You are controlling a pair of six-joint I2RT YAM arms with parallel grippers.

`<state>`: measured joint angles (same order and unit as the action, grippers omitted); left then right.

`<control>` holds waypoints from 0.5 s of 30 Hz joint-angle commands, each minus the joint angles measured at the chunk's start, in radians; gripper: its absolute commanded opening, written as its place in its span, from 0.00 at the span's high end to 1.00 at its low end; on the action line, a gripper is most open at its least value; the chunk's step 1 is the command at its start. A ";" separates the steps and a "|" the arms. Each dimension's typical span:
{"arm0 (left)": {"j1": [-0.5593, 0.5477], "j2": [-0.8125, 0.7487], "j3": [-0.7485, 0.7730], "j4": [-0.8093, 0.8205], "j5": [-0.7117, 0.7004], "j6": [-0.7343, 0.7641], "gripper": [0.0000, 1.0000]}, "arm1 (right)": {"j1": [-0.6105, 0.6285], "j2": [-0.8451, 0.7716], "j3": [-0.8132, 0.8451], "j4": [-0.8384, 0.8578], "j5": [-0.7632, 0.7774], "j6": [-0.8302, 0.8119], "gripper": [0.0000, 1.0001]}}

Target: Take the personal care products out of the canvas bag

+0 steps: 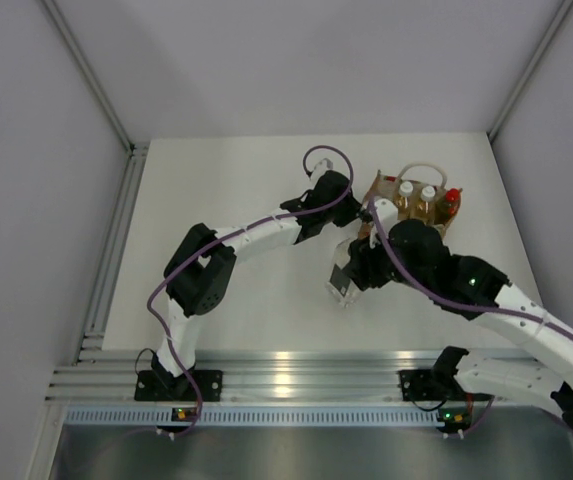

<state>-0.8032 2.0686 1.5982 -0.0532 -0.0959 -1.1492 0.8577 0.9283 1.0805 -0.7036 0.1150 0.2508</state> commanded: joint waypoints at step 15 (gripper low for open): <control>0.024 -0.019 0.014 -0.079 -0.030 0.066 1.00 | 0.388 0.101 -0.364 0.774 0.267 0.042 1.00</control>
<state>-0.8021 2.0686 1.6005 -0.0540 -0.0879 -1.1236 1.2270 1.0317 0.7361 -0.2749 0.3279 0.2474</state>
